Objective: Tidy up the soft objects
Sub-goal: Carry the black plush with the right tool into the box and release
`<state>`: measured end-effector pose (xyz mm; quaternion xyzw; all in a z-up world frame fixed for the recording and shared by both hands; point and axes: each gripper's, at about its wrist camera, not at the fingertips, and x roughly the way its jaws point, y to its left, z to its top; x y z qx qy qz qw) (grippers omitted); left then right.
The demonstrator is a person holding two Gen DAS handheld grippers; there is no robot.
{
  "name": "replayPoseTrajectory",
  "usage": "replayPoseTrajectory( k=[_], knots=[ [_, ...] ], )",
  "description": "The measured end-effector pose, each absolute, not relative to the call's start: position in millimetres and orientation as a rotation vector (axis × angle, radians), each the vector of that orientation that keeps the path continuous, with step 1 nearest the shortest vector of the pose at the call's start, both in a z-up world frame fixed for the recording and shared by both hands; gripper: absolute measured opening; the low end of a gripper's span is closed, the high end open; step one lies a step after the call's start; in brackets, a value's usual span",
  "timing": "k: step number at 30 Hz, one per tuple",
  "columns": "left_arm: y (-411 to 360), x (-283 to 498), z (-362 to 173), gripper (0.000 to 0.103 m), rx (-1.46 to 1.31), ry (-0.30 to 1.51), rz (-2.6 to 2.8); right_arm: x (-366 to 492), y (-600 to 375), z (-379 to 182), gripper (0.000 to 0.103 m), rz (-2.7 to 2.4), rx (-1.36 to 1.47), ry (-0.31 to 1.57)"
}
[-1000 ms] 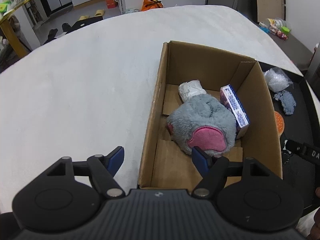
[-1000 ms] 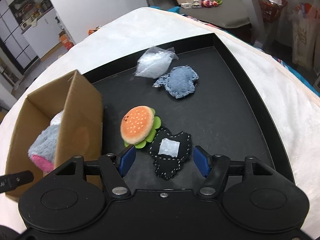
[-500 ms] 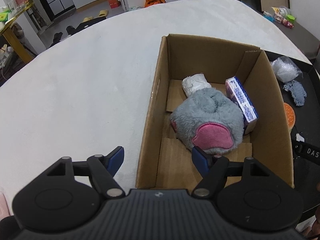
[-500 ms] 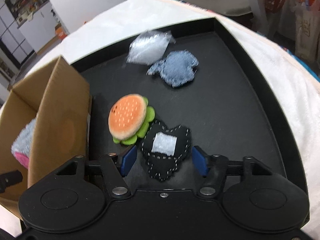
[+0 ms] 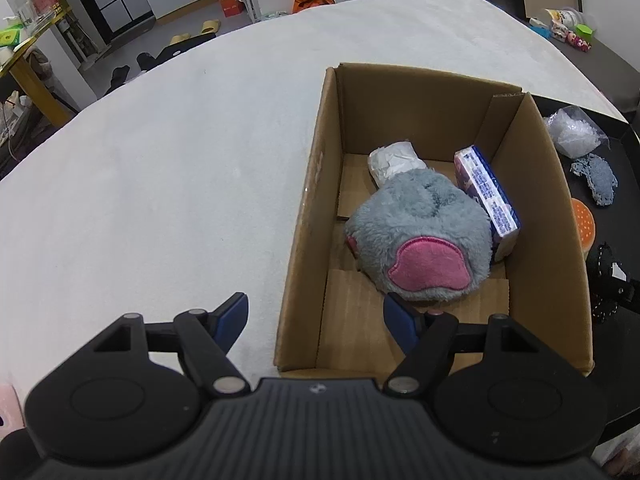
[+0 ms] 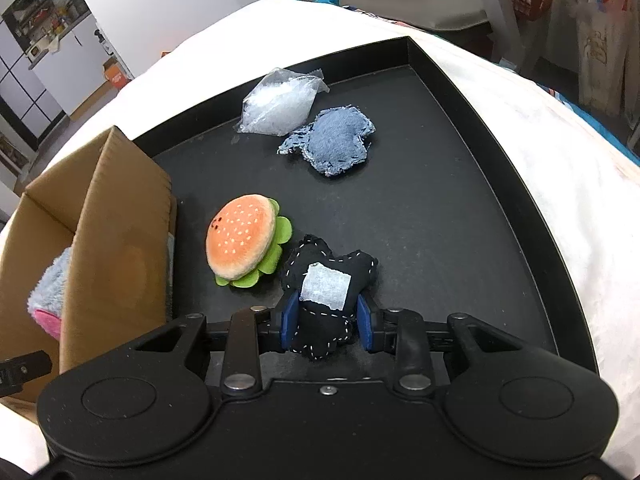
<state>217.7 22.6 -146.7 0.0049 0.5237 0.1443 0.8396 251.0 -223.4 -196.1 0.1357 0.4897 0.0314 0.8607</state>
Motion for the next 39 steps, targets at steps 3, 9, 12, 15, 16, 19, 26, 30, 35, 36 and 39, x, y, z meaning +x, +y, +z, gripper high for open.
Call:
replayPoseTrajectory(
  k=[3, 9, 12, 15, 16, 19, 26, 30, 35, 36, 39],
  knots=[
    [23.9, 216.7, -144.5, 0.073, 0.004, 1.1, 0.303, 248.4, -221.9, -191.2, 0.031, 0.085, 0.293, 1.023],
    [25.6, 213.3, -141.5, 0.073, -0.01, 1.091, 0.295, 244.3, -220.7, -179.8, 0.031, 0.102, 0.302, 1.001],
    [28.7, 211.9, -139.0, 0.073, -0.025, 1.087, 0.287, 242.4, -218.9, -172.6, 0.031, 0.114, 0.293, 0.985],
    [31.1, 209.7, -135.5, 0.073, -0.03, 1.072, 0.275, 241.4, -215.9, -164.1, 0.031, 0.132, 0.287, 0.968],
    [32.0, 209.1, -134.5, 0.073, -0.031, 1.068, 0.271, 241.3, -214.7, -161.4, 0.031, 0.138, 0.281, 0.96],
    [36.1, 207.0, -131.3, 0.073, -0.048, 1.058, 0.267, 241.0, -211.1, -152.6, 0.031, 0.153, 0.274, 0.942],
    [40.9, 203.7, -126.6, 0.073, -0.072, 1.042, 0.245, 240.2, -199.2, -132.3, 0.031, 0.195, 0.277, 0.909],
    [43.2, 201.1, -125.3, 0.073, -0.081, 1.034, 0.235, 238.9, -188.6, -120.3, 0.031, 0.226, 0.269, 0.89],
    [47.5, 200.4, -127.2, 0.071, -0.106, 1.035, 0.23, 235.5, -173.1, -108.1, 0.031, 0.266, 0.254, 0.877],
    [49.0, 199.5, -127.4, 0.07, -0.113, 1.032, 0.238, 234.6, -170.0, -106.1, 0.031, 0.274, 0.251, 0.875],
    [53.1, 197.8, -126.9, 0.067, -0.127, 1.025, 0.236, 232.1, -159.2, -100.6, 0.032, 0.301, 0.239, 0.87]
  ],
)
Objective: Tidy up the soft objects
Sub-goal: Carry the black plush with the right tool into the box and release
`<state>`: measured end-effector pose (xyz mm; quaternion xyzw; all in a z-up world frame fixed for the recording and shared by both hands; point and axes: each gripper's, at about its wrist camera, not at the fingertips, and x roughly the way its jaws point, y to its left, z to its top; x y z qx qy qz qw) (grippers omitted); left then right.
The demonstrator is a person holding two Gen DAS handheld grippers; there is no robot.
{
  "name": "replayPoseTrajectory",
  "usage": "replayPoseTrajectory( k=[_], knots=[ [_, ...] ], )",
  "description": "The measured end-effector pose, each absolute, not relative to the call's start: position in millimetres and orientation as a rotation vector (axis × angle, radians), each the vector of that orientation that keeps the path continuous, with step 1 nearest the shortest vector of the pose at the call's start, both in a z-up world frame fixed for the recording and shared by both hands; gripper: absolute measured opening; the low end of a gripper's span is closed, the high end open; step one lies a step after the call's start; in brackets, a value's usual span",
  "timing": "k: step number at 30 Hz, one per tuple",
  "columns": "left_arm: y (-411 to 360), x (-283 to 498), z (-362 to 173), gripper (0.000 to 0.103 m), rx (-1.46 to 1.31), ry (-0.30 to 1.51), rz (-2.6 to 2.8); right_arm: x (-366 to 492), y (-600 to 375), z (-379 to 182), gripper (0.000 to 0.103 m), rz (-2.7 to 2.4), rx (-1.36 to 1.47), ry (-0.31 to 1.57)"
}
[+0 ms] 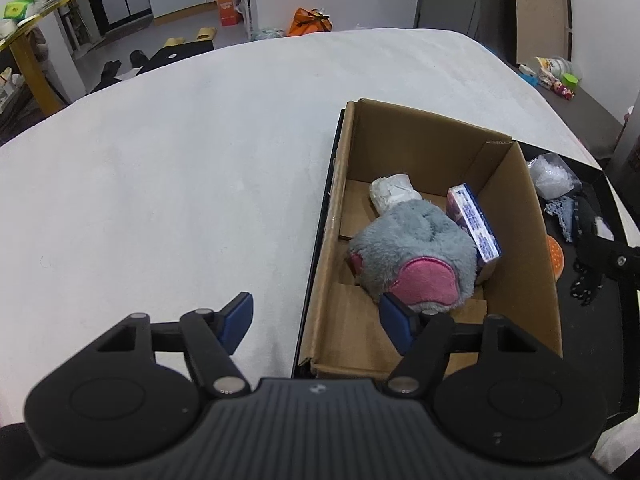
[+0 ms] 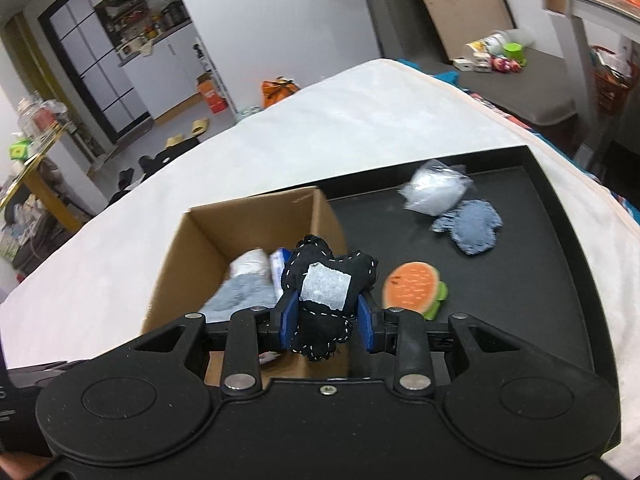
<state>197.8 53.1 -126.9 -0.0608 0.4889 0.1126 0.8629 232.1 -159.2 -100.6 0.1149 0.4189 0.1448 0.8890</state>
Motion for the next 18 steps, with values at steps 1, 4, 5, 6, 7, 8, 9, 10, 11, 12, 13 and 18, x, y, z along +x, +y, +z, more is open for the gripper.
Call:
replayPoseTrajectory(
  k=[1, 4, 5, 6, 7, 8, 9, 10, 11, 12, 13, 18],
  knots=[
    [53.7, 197.6, -126.7, 0.065, -0.13, 1.025, 0.233, 231.2, -156.2, -99.1, 0.032, 0.308, 0.236, 0.869],
    [55.9, 196.6, -126.3, 0.055, -0.14, 1.023, 0.219, 229.1, -145.4, -96.3, 0.032, 0.332, 0.225, 0.871],
    [56.9, 196.4, -126.6, 0.051, -0.144, 1.026, 0.215, 228.4, -141.5, -95.6, 0.032, 0.339, 0.223, 0.873],
    [58.2, 196.3, -126.8, 0.047, -0.151, 1.027, 0.212, 227.5, -138.3, -95.1, 0.032, 0.346, 0.222, 0.874],
    [59.4, 196.1, -127.1, 0.044, -0.157, 1.027, 0.21, 226.9, -134.9, -94.6, 0.033, 0.353, 0.222, 0.876],
    [60.3, 196.0, -127.3, 0.04, -0.16, 1.028, 0.205, 225.3, -131.2, -93.4, 0.033, 0.36, 0.221, 0.875],
    [61.2, 195.8, -127.7, 0.036, -0.163, 1.029, 0.2, 224.6, -127.5, -92.8, 0.033, 0.368, 0.217, 0.873],
    [62.5, 195.6, -128.1, 0.034, -0.169, 1.031, 0.196, 223.6, -124.5, -92.4, 0.033, 0.374, 0.215, 0.875],
    [63.9, 195.3, -128.4, 0.032, -0.175, 1.032, 0.194, 223.1, -121.4, -92.3, 0.033, 0.382, 0.218, 0.88],
    [65.1, 195.0, -128.5, 0.029, -0.179, 1.033, 0.192, 223.0, -118.6, -92.1, 0.033, 0.39, 0.223, 0.884],
    [66.3, 194.7, -128.4, 0.027, -0.182, 1.033, 0.191, 222.7, -115.7, -92.2, 0.033, 0.395, 0.223, 0.885],
    [65.8, 194.9, -128.8, 0.012, -0.182, 1.037, 0.176, 222.1, -100.7, -91.6, 0.033, 0.422, 0.222, 0.893]
  ],
)
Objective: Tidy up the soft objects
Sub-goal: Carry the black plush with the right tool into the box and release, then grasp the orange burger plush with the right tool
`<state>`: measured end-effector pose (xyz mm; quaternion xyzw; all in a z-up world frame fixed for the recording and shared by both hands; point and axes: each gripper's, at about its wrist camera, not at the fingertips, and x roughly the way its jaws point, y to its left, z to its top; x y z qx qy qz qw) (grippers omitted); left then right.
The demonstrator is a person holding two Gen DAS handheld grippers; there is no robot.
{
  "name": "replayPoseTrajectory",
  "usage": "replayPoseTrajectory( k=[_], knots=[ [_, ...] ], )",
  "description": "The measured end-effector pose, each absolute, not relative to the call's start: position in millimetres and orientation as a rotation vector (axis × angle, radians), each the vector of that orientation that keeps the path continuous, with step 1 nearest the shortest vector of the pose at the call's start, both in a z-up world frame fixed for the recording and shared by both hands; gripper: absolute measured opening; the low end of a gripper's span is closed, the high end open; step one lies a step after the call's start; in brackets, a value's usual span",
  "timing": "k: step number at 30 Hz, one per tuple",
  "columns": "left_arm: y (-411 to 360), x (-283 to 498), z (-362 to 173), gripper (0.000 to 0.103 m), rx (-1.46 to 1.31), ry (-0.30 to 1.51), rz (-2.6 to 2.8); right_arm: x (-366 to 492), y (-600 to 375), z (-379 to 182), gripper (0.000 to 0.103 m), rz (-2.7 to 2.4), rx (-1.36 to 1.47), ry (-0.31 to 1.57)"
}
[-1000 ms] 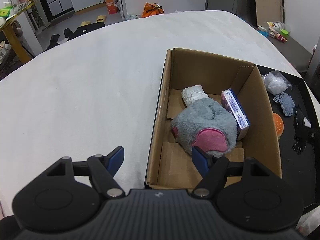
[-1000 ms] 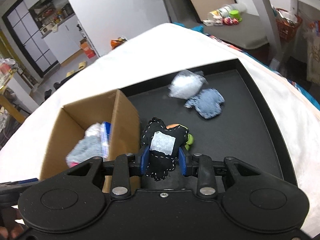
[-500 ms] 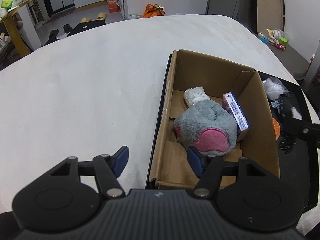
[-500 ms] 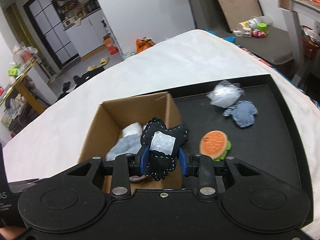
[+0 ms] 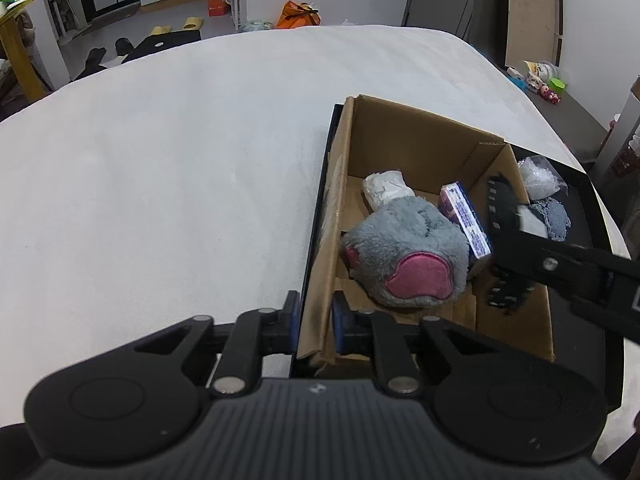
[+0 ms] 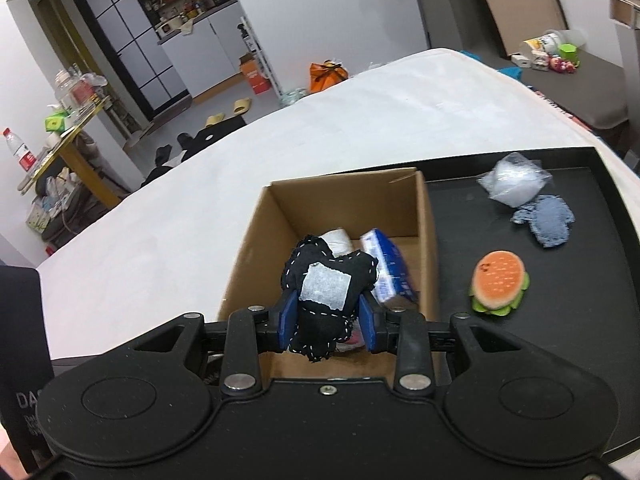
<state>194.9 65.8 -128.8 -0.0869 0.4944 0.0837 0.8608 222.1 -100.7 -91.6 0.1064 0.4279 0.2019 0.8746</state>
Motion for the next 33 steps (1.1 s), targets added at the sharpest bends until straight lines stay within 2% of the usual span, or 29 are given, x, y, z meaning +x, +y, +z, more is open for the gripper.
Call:
replayPoseTrajectory(
  k=[4, 8, 26, 28, 33],
  knots=[
    [65.4, 195.2, -130.3, 0.01, -0.188, 1.037, 0.179, 221.9, -89.7, -91.8, 0.044, 0.448, 0.236, 0.896],
    [66.7, 196.1, -130.7, 0.01, -0.196, 1.038, 0.179, 223.1, -88.1, -93.1, 0.048, 0.491, 0.294, 0.915],
    [66.3, 197.7, -129.9, 0.014, -0.205, 1.051, 0.194, 231.1, -146.5, -97.1, 0.049, 0.359, 0.285, 0.906],
    [64.6, 198.0, -129.4, 0.016, -0.202, 1.053, 0.193, 233.0, -152.9, -100.9, 0.049, 0.346, 0.29, 0.912],
    [60.2, 200.2, -129.0, 0.03, -0.185, 1.052, 0.21, 236.3, -163.1, -109.7, 0.049, 0.321, 0.291, 0.923]
  ],
)
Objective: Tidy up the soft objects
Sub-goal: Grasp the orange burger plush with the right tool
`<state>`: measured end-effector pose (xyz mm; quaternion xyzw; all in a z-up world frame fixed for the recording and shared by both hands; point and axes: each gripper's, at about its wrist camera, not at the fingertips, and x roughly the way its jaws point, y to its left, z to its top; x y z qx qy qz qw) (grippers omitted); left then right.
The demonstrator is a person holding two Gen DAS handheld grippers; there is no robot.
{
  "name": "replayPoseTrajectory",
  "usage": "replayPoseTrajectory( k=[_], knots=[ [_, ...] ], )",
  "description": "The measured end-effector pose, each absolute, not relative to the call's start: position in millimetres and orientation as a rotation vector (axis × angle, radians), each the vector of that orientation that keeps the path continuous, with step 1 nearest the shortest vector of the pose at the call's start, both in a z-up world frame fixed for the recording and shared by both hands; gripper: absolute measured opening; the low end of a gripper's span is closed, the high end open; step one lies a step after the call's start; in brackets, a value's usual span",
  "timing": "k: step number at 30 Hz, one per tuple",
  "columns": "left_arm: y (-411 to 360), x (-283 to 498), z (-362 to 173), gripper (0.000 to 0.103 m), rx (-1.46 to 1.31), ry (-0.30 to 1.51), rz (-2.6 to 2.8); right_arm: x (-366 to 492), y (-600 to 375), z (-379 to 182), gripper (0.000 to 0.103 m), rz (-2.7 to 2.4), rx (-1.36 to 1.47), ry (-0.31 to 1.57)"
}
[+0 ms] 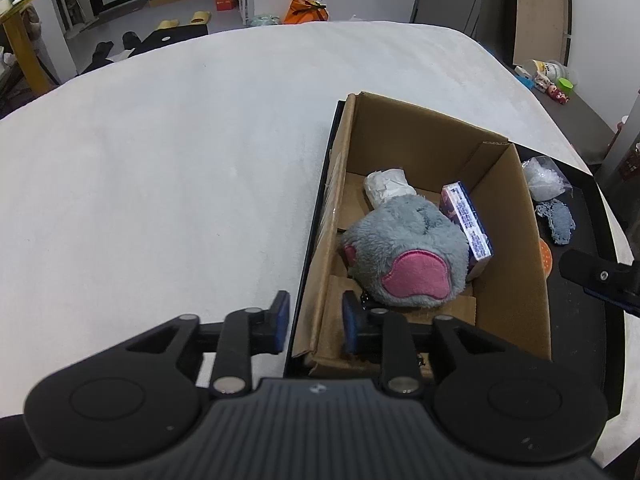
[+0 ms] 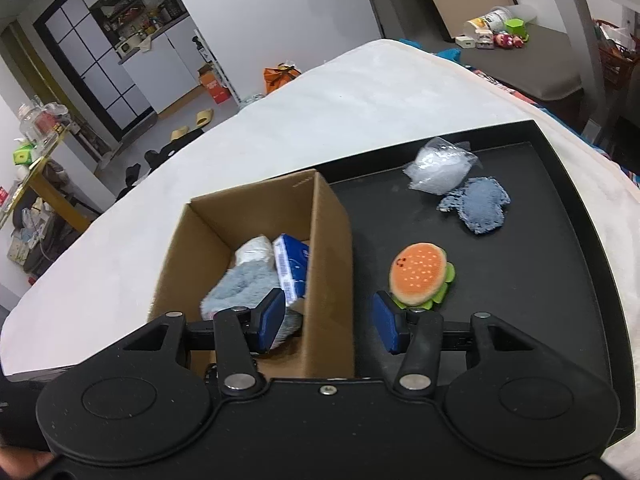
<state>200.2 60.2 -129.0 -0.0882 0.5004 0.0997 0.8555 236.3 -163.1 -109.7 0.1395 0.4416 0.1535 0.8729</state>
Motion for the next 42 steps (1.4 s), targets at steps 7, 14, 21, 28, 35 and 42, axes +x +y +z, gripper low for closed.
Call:
replayPoseTrajectory(
  k=[7, 14, 21, 28, 35, 42],
  knots=[
    [52.8, 204.5, -130.5, 0.041, -0.154, 1.055, 0.226, 244.0, -173.8, -123.7, 0.049, 0.293, 0.305, 0.943],
    [43.8, 212.8, -135.9, 0.047, -0.128, 1.068, 0.25, 256.4, -183.7, -143.1, 0.051, 0.248, 0.32, 0.957],
    [37.6, 221.3, -143.9, 0.049, -0.096, 1.086, 0.269, 266.8, -190.5, -170.2, 0.055, 0.218, 0.353, 0.974],
    [29.9, 229.7, -153.5, 0.05, -0.079, 1.114, 0.291, 274.7, -193.1, -182.9, 0.061, 0.192, 0.377, 0.992],
    [23.2, 235.6, -156.3, 0.053, -0.035, 1.125, 0.31, 280.8, -193.2, -193.9, 0.061, 0.176, 0.353, 0.993],
    [21.0, 236.2, -156.1, 0.053, -0.026, 1.133, 0.319, 284.0, -192.3, -202.2, 0.033, 0.179, 0.334, 0.99]
  ],
)
